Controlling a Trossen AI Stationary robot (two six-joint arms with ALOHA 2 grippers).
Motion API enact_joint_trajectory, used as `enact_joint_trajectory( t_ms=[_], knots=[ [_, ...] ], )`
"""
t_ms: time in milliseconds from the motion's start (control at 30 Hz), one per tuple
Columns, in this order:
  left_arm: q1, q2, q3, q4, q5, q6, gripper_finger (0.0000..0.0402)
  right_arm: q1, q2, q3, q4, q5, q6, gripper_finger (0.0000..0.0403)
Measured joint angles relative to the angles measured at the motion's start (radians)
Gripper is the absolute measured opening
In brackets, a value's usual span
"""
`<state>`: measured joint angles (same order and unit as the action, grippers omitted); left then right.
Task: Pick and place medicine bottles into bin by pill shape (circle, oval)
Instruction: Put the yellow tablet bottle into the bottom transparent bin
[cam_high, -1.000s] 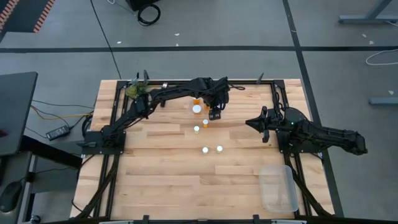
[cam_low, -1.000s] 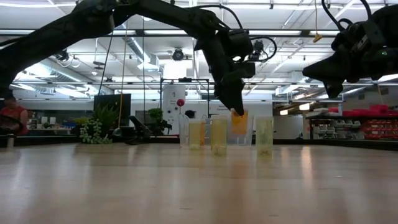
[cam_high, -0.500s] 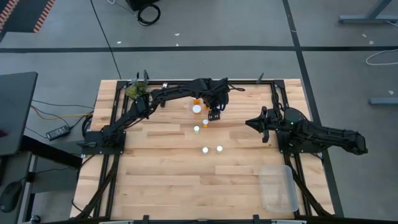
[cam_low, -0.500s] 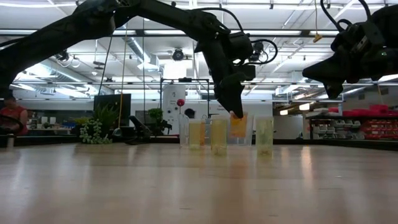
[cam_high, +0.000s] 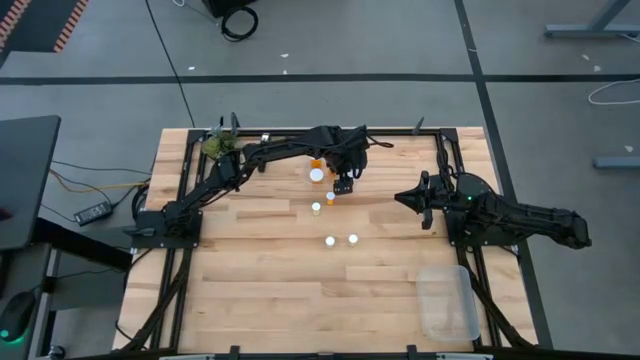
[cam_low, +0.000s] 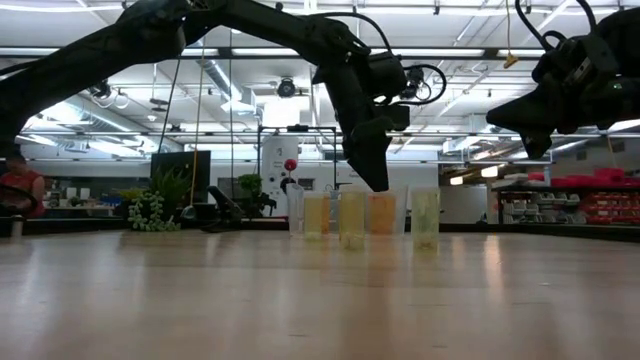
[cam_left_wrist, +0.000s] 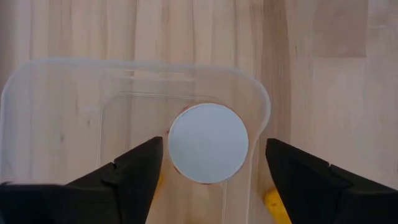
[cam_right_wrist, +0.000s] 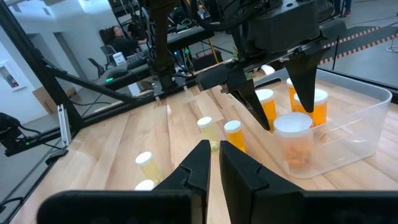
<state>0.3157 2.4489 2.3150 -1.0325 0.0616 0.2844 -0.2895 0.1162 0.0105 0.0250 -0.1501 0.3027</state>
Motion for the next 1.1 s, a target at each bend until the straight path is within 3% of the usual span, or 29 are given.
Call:
enact_joint_trajectory(
  t_ms=[533, 933, 1100],
  knots=[
    [-0.023, -0.087, 0.003, -0.068, -0.036, 0.05, 0.0302, 0.0, 0.002, 0.0, 0.0, 0.0, 0.0, 0.0041],
    [-0.162, -0.134, 0.003, -0.165, -0.043, 0.065, 0.03, 0.0, 0.005, 0.0, 0.0, 0.0, 0.0, 0.0041],
    [-0.231, -0.134, 0.003, -0.285, -0.107, 0.054, 0.0284, 0.0, 0.005, 0.0, 0.0, 0.0, 0.0, 0.0041]
  ],
)
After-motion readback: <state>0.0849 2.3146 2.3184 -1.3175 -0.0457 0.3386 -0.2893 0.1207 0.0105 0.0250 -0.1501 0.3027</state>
